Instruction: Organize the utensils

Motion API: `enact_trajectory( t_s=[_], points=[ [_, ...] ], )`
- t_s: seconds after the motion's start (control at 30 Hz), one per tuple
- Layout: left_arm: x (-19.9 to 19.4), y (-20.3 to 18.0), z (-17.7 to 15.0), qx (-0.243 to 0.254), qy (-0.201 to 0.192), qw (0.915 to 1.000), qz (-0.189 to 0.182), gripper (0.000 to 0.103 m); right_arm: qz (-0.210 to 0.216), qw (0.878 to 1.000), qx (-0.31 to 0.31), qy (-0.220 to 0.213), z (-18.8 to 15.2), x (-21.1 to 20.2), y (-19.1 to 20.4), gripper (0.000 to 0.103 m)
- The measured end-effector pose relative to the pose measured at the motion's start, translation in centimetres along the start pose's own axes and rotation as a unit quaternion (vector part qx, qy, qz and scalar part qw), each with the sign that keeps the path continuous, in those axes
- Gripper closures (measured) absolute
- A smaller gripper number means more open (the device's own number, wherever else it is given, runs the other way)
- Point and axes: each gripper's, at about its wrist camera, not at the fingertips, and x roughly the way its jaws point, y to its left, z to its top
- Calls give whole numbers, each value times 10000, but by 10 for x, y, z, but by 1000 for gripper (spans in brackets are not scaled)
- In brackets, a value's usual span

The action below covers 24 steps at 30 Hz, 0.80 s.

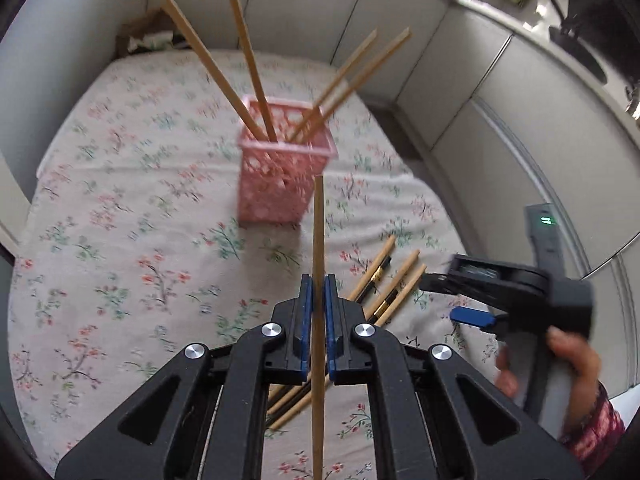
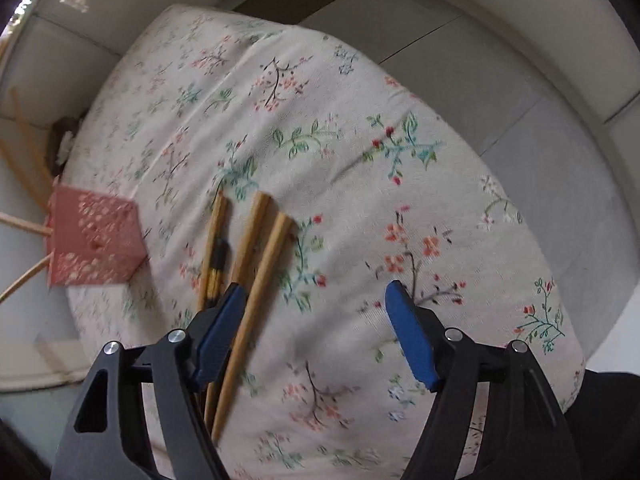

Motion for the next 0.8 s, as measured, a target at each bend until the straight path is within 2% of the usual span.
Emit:
enact_trajectory(
  t_s=[0.23,0.3,0.43,0.47,0.53,0.6,0.7,0.8],
  points=[
    [-20,9,5,-33,-245,9996,-135,98,-582,9981,16,-179,2,5,17,38],
    [-22,9,4,-21,-261,9996,-117,98,-849,9960,-83,-254,2,7,25,42],
    [-27,5,4,60,-351,9993,-66,98,-1471,9872,-371,-488,-7,15,42,42],
    [-28,4,3,75,-367,9993,-36,98,-1465,9860,-511,-618,-12,14,46,48],
    [-31,4,2,89,-400,9992,24,97,-1328,9844,-847,-783,-20,11,51,81],
    [-32,5,1,58,-408,9991,16,97,-831,9894,-879,-804,-25,8,44,95],
    [-35,3,-1,68,-504,9987,-11,97,140,9891,-851,-1194,-38,-7,23,95],
    [-43,-5,-5,148,-761,9970,-6,97,663,9645,-1482,-2083,-68,-43,13,95]
  ],
)
